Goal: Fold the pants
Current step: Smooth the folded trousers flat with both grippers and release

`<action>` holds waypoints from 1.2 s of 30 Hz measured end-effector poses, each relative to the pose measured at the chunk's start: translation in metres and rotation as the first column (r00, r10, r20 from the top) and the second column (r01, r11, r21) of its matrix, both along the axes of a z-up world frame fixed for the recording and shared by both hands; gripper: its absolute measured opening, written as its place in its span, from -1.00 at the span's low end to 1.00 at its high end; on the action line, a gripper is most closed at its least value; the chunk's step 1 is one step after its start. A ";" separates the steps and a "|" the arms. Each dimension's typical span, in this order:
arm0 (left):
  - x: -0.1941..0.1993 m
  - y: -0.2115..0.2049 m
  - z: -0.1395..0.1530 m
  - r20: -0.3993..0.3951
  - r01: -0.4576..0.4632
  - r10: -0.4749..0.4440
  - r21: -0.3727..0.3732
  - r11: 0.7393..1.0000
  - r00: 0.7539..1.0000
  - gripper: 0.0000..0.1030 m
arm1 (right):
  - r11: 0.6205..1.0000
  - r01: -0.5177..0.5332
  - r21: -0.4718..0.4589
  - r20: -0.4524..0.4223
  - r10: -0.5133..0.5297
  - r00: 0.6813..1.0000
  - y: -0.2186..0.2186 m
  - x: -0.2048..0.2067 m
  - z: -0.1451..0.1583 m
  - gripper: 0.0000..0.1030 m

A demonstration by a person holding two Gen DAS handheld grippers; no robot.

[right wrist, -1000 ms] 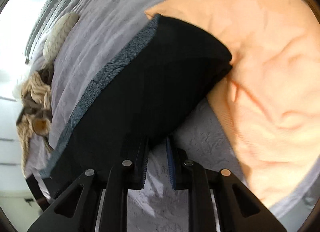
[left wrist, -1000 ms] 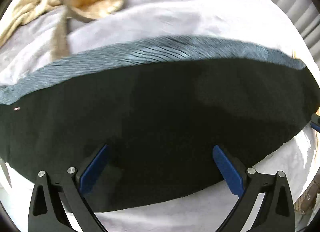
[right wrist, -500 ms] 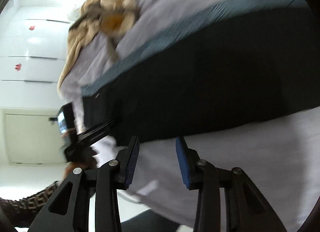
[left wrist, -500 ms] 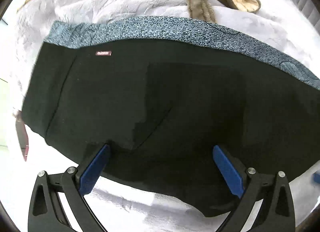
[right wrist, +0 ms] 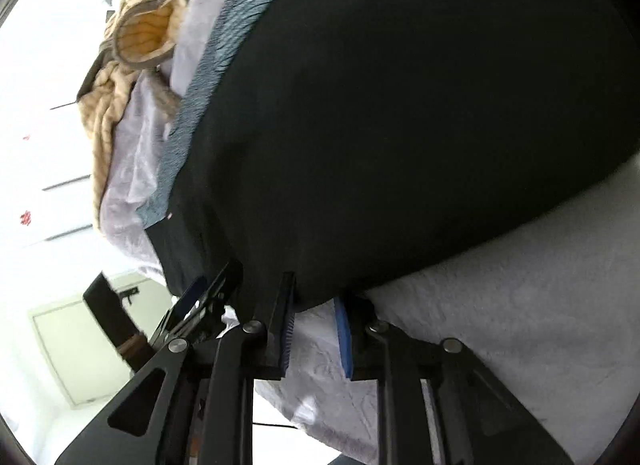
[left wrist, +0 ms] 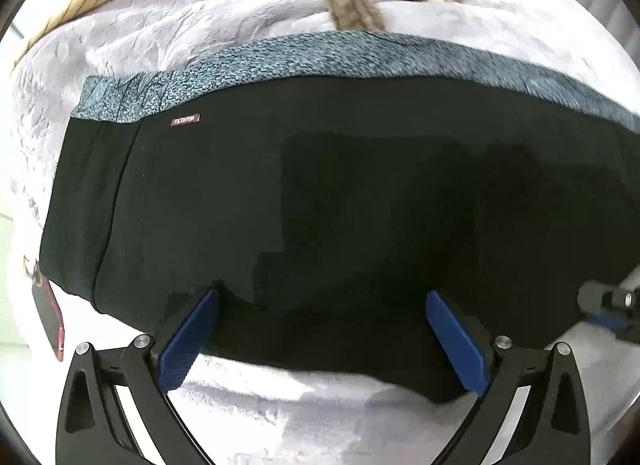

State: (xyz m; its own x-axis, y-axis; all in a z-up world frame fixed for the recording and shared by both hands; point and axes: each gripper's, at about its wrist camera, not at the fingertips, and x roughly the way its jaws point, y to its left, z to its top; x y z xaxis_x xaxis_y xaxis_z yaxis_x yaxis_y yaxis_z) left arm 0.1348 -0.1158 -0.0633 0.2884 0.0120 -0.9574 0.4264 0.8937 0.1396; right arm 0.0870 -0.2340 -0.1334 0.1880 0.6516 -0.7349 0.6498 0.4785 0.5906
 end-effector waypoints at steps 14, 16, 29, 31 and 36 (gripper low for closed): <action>-0.040 -0.046 0.046 -0.103 -0.005 0.002 -0.032 0.999 0.995 1.00 | 0.998 -0.052 -0.043 0.076 0.055 0.996 -0.029 -0.003 0.051 -0.05; -0.048 -0.063 0.050 -0.108 0.025 -0.029 -0.035 0.999 0.994 1.00 | 0.997 -0.045 -0.068 0.084 0.051 0.995 -0.039 -0.009 0.057 -0.03; -0.101 -0.177 0.064 -0.137 0.205 -0.207 -0.027 0.978 0.969 1.00 | 0.986 0.116 -0.123 0.111 -0.103 0.989 -0.123 -0.070 0.071 0.06; -0.112 -0.198 0.065 -0.142 0.234 -0.235 -0.026 0.972 0.962 1.00 | 0.981 0.146 -0.129 0.124 -0.130 0.984 -0.143 -0.081 0.075 0.06; -0.135 -0.291 0.079 -0.137 0.269 -0.276 -0.070 0.961 0.951 1.00 | 0.948 0.256 -0.191 0.196 -0.219 0.956 -0.198 -0.096 0.089 0.06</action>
